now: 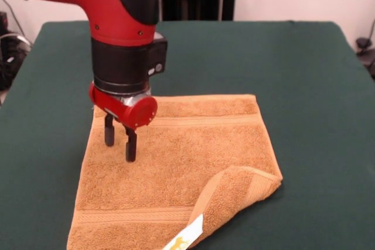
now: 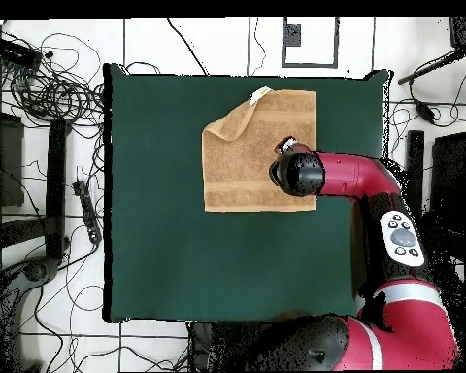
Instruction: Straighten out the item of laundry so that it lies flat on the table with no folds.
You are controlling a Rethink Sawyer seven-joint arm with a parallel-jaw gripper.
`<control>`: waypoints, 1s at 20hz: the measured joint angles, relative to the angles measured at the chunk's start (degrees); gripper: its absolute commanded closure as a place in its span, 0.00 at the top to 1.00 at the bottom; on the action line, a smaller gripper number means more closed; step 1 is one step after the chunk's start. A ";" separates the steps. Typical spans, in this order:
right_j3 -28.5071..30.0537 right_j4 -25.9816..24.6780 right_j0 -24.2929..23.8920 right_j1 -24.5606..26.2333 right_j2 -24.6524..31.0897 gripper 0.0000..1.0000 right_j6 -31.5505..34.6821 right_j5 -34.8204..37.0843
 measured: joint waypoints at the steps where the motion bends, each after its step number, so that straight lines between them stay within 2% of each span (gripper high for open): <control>1: -0.30 -0.01 0.05 0.28 -0.02 1.00 0.00 0.00; 10: -6.18 -0.02 3.55 4.47 -1.44 1.00 0.00 0.06; 20: -9.89 0.13 6.41 5.77 -3.46 1.00 0.00 2.84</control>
